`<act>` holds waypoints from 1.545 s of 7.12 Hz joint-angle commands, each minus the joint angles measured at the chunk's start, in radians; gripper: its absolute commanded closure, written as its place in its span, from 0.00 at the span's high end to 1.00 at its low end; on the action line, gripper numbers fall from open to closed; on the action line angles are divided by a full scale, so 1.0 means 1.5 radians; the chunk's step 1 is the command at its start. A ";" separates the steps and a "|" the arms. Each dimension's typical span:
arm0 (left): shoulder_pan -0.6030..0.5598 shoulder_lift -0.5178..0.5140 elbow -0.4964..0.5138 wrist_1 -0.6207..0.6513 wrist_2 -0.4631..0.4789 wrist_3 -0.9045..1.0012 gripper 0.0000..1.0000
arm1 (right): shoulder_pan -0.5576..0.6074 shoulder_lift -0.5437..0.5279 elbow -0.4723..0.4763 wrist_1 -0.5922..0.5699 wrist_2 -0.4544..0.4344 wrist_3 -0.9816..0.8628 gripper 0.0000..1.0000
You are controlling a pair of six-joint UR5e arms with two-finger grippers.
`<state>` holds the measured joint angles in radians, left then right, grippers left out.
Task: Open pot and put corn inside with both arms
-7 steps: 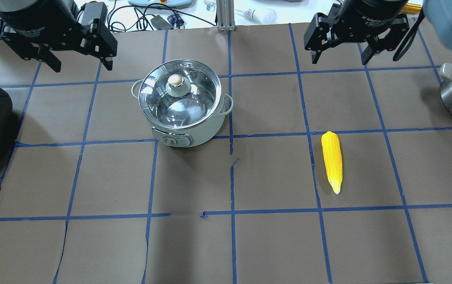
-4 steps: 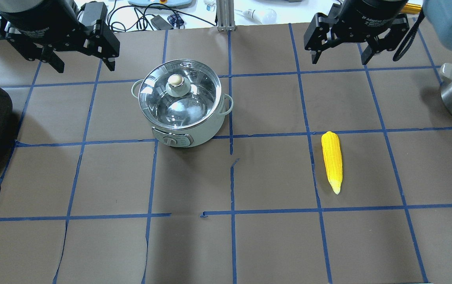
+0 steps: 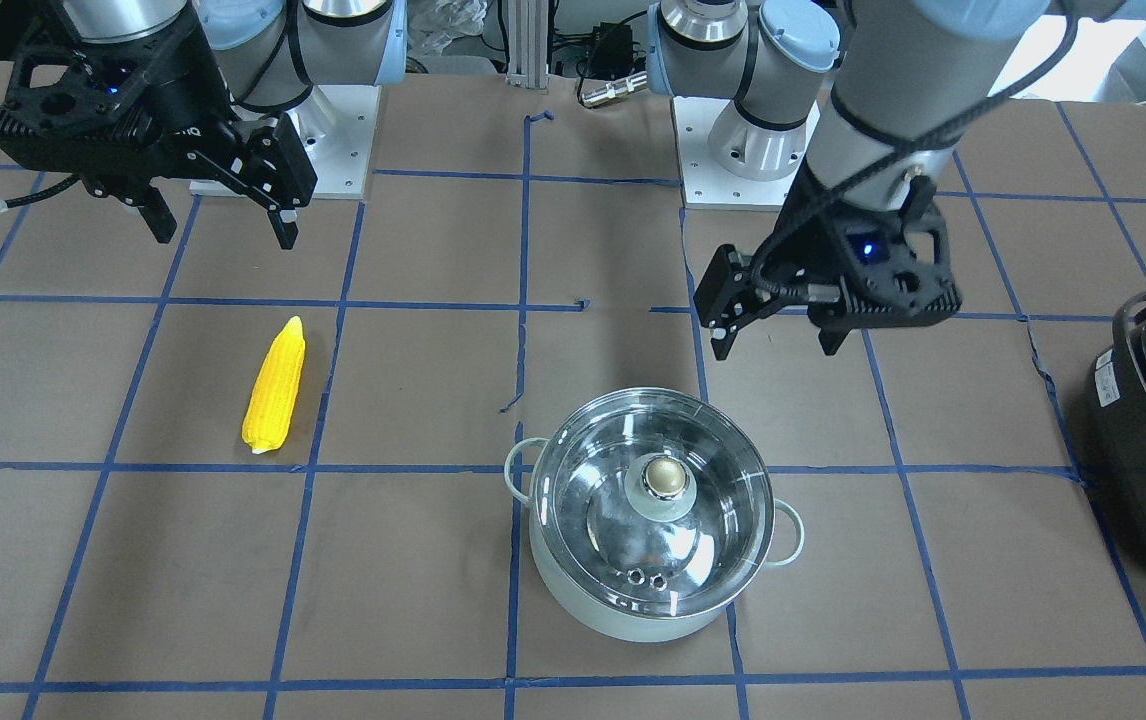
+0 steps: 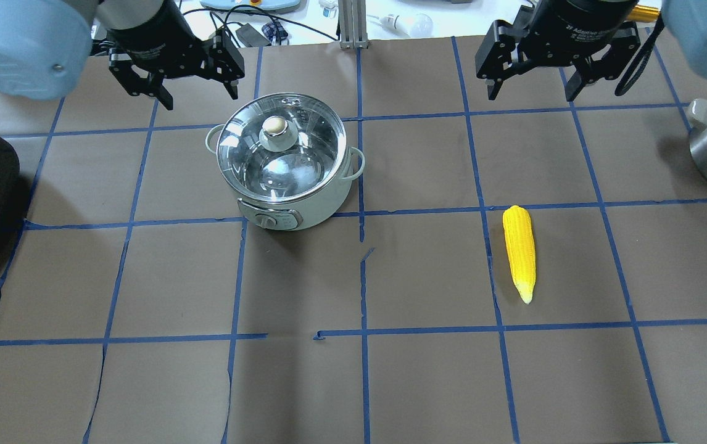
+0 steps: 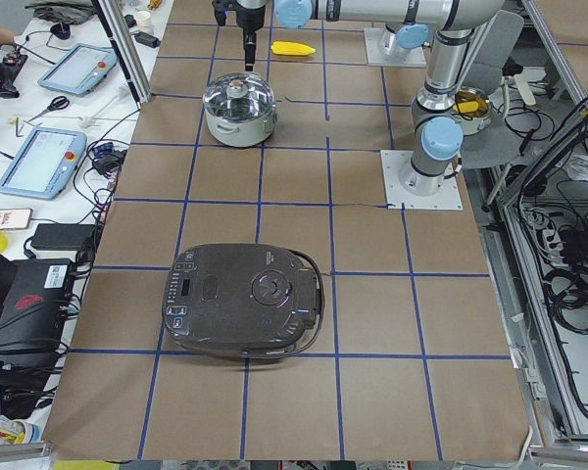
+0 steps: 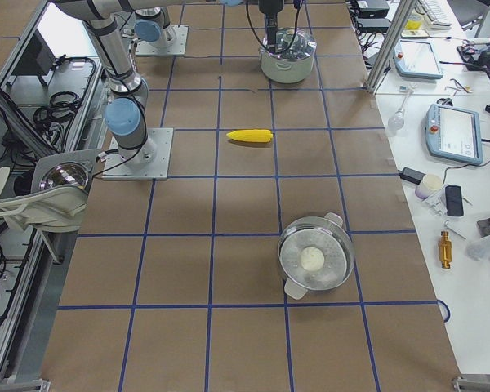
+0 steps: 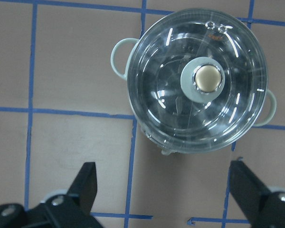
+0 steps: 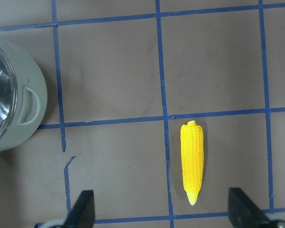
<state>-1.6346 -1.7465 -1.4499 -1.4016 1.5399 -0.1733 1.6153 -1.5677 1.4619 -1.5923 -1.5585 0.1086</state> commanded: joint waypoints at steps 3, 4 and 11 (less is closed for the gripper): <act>-0.054 -0.117 -0.003 0.089 -0.002 -0.134 1.00 | 0.000 0.001 0.000 0.000 0.000 0.000 1.00; -0.054 -0.136 -0.005 0.135 -0.002 -0.125 1.00 | 0.000 0.001 0.000 0.000 0.000 0.000 1.00; -0.055 -0.158 -0.009 0.164 -0.001 -0.047 0.91 | 0.000 0.001 0.000 0.000 0.000 0.000 1.00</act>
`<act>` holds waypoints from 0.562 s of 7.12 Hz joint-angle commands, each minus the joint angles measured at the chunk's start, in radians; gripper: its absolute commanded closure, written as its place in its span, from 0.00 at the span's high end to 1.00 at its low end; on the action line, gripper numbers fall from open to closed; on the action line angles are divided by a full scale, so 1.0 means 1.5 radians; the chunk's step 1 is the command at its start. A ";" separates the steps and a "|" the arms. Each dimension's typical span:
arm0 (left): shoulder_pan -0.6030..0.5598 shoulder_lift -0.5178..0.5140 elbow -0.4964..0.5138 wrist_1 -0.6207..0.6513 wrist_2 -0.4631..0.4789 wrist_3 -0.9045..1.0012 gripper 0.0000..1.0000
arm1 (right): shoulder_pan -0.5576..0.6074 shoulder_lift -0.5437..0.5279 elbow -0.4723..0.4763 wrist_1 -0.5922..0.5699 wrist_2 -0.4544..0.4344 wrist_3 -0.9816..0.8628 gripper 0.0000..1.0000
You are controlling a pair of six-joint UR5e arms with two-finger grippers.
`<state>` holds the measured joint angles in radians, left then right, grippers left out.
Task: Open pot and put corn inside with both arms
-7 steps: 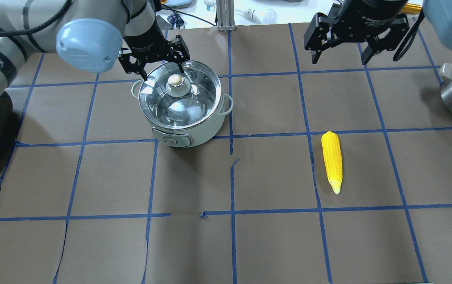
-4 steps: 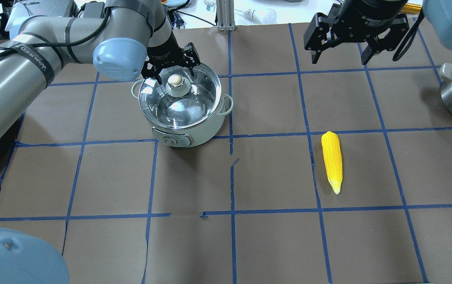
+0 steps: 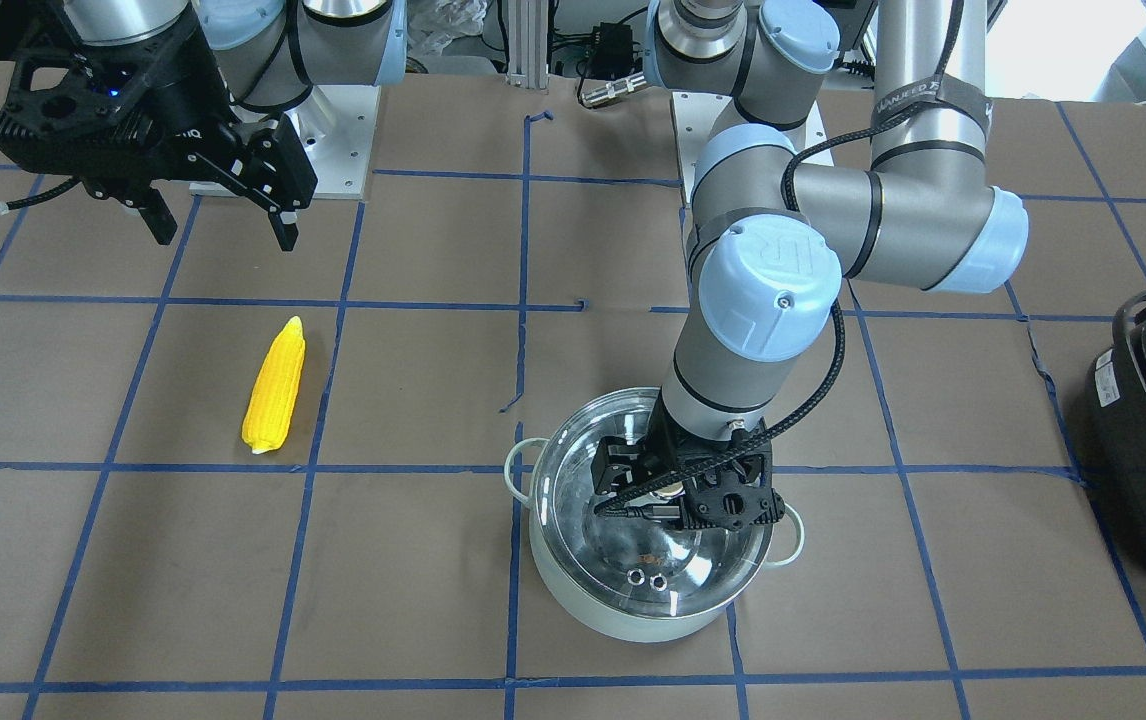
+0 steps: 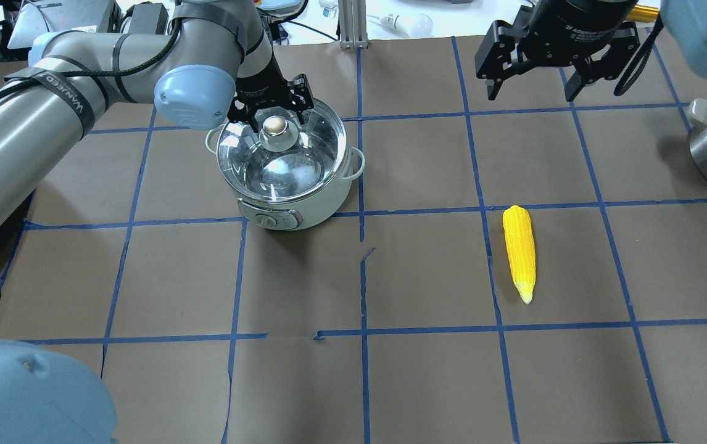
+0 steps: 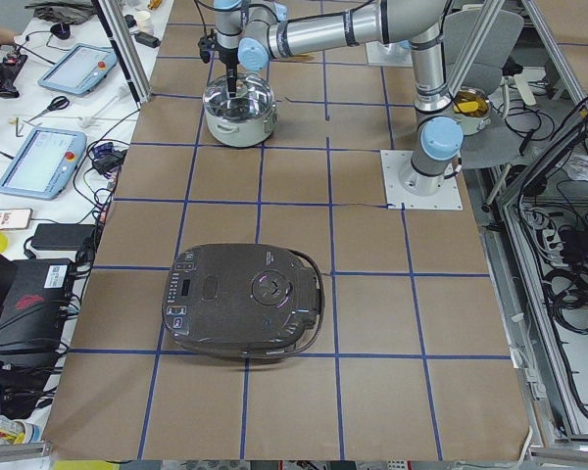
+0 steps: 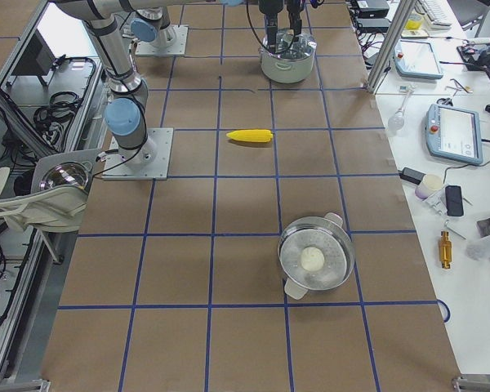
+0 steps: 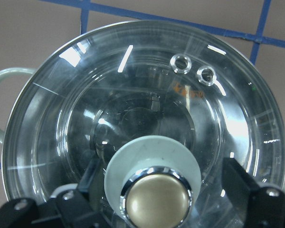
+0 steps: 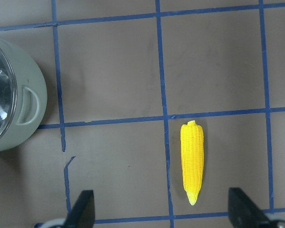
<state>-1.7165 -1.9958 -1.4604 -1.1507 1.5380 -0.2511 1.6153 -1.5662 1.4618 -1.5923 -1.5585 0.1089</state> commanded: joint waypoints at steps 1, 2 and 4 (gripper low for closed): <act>0.000 0.013 -0.013 -0.004 0.001 0.005 0.90 | 0.000 0.000 0.000 0.000 0.000 0.000 1.00; 0.000 0.016 -0.020 -0.002 0.000 0.005 0.88 | 0.000 0.000 0.000 0.000 0.000 0.000 1.00; -0.002 0.007 -0.018 -0.001 -0.001 0.005 0.72 | 0.000 0.000 0.000 0.000 0.001 0.000 1.00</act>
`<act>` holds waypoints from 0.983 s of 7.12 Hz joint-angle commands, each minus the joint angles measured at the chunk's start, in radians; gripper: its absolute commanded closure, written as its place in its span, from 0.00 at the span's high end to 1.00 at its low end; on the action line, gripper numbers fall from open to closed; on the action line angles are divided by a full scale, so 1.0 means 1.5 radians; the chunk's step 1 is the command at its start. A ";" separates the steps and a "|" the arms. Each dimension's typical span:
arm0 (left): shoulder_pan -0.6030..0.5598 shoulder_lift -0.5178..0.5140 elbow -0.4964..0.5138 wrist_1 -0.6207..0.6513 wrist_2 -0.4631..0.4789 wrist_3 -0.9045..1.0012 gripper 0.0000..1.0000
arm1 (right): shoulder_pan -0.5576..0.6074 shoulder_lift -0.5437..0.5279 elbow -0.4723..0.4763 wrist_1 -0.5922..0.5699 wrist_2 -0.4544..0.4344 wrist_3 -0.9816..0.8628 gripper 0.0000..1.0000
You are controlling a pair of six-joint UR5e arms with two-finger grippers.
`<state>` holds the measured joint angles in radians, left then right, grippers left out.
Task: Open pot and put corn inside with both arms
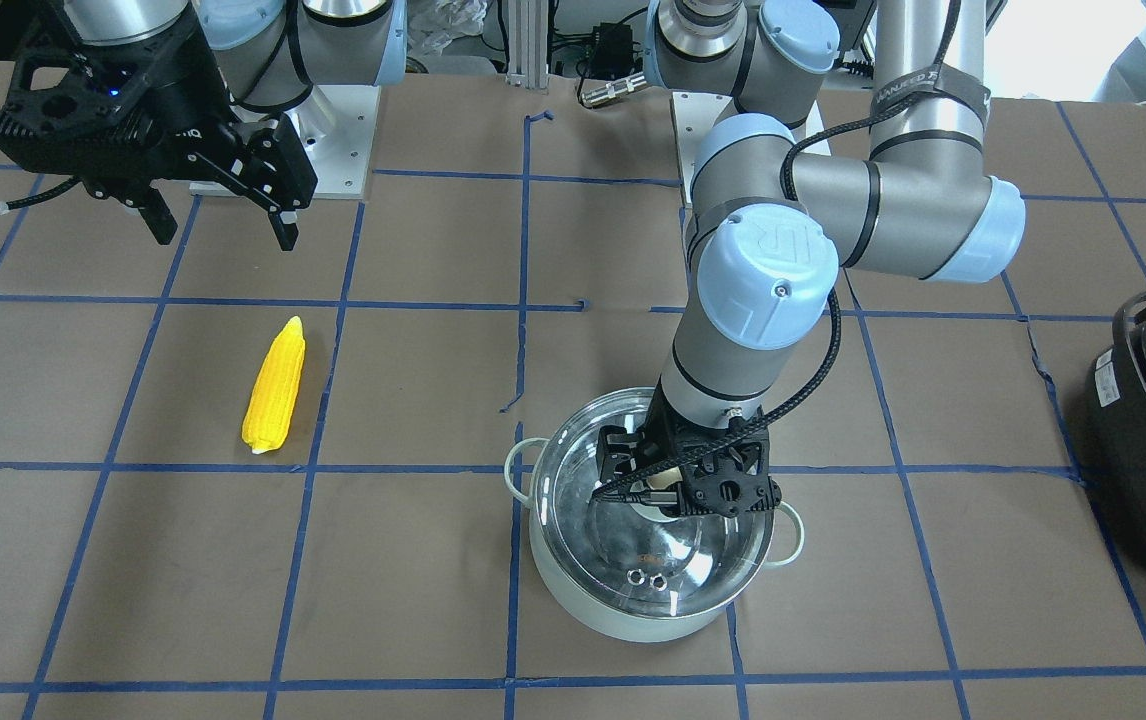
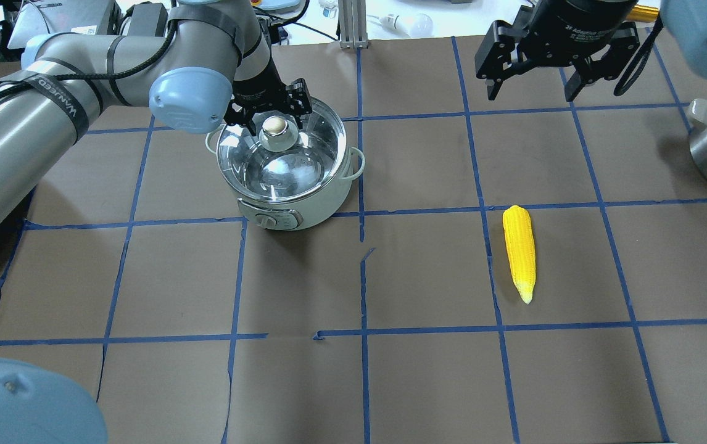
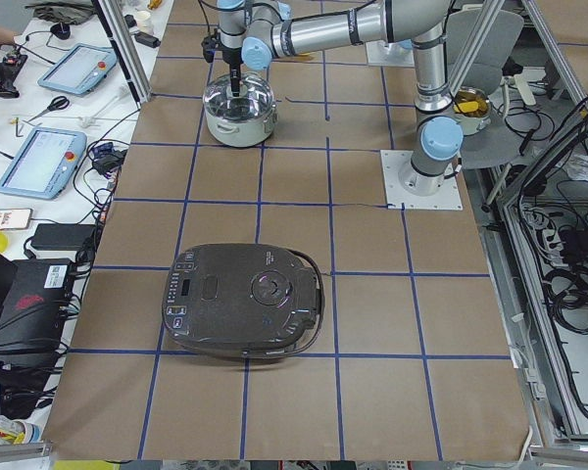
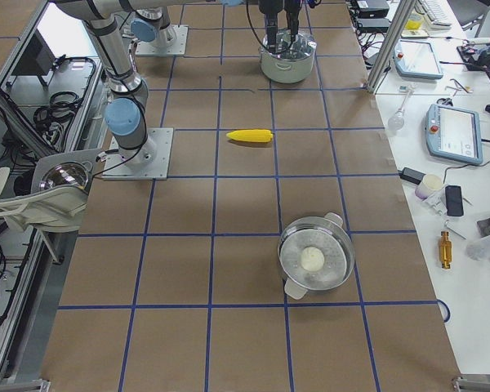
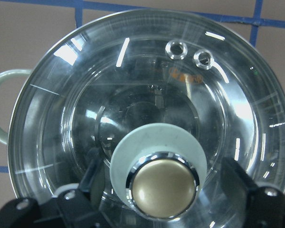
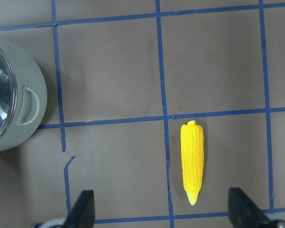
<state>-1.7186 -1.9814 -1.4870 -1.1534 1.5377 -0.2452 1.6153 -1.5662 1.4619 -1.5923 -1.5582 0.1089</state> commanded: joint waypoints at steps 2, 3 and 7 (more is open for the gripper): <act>-0.002 -0.001 0.003 0.002 -0.008 0.001 0.56 | 0.000 0.000 0.000 0.000 0.001 0.000 1.00; -0.002 0.005 0.002 0.001 -0.008 0.003 0.55 | 0.000 0.000 0.000 0.000 0.000 0.000 1.00; 0.002 0.026 0.009 -0.021 0.001 0.009 0.43 | 0.000 0.000 0.000 0.000 0.000 0.000 1.00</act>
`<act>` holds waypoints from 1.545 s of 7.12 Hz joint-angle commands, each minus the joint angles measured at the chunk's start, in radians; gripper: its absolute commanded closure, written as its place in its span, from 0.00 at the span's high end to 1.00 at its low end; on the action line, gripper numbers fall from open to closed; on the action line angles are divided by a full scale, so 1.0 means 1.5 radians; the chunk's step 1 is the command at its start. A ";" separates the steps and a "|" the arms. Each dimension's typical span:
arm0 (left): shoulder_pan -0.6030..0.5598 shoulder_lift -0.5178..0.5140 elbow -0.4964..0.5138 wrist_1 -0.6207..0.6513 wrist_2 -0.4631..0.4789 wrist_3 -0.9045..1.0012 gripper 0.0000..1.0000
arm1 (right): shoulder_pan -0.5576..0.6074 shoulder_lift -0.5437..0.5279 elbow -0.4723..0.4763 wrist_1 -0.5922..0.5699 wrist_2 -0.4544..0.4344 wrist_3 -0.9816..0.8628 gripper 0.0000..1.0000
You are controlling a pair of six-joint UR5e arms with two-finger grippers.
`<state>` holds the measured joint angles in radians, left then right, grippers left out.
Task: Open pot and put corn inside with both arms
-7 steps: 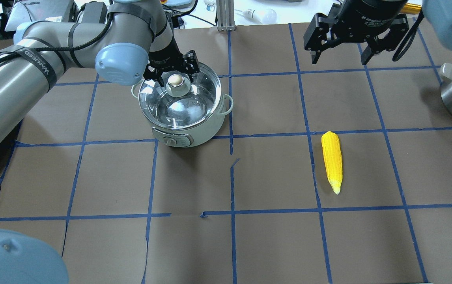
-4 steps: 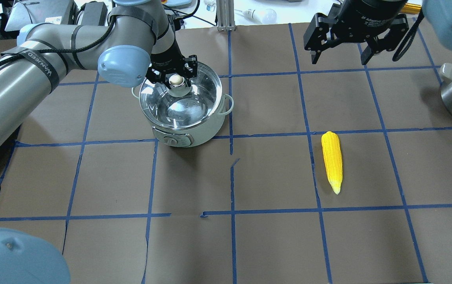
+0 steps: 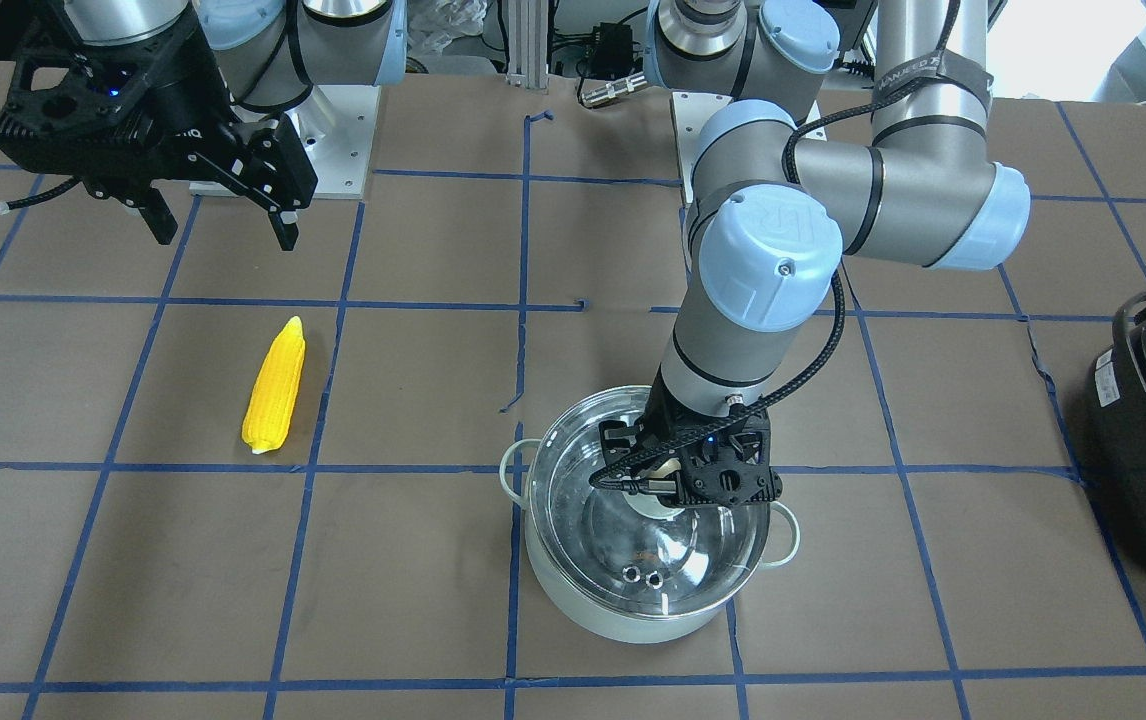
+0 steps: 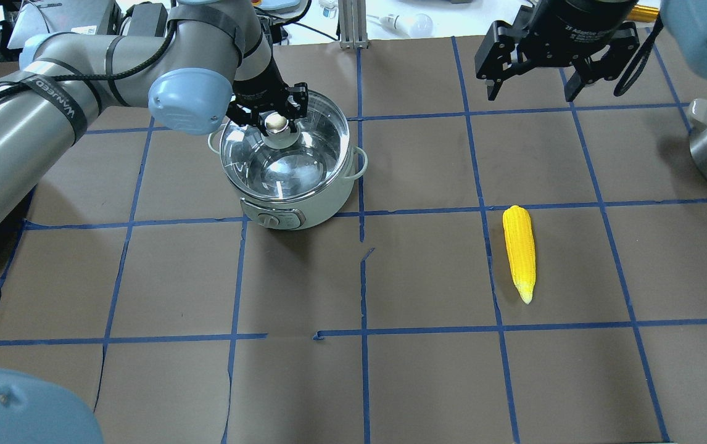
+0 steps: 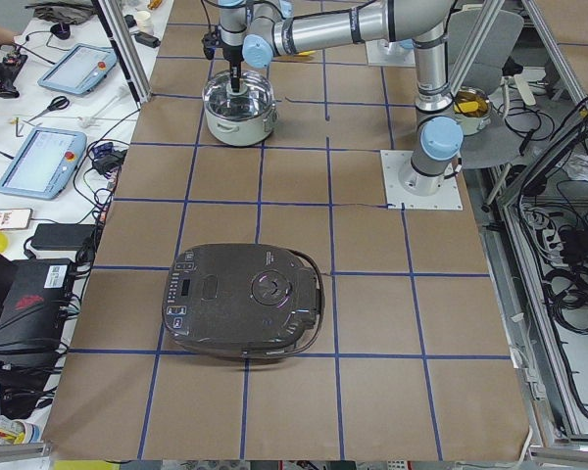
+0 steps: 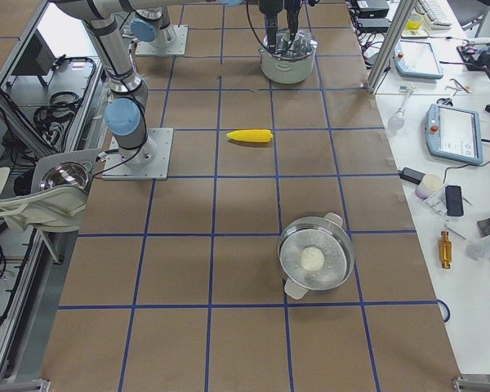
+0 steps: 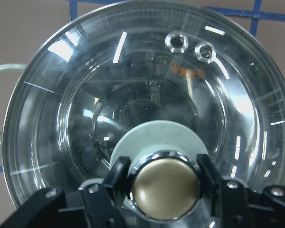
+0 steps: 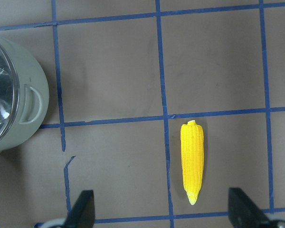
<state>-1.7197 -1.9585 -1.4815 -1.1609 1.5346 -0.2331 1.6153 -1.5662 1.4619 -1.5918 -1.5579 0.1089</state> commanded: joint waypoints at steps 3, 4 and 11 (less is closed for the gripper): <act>0.048 0.044 0.050 -0.108 0.028 0.082 0.34 | 0.001 0.000 0.000 0.000 0.001 0.000 1.00; 0.095 0.048 0.047 -0.112 0.043 0.131 0.34 | 0.001 0.000 0.000 0.001 0.001 0.000 1.00; 0.334 -0.010 -0.162 0.151 0.041 0.483 0.08 | 0.001 -0.001 0.000 0.001 0.001 0.000 1.00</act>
<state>-1.2403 -1.9536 -1.6178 -1.0905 1.5941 0.4520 1.6172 -1.5664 1.4619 -1.5920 -1.5570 0.1089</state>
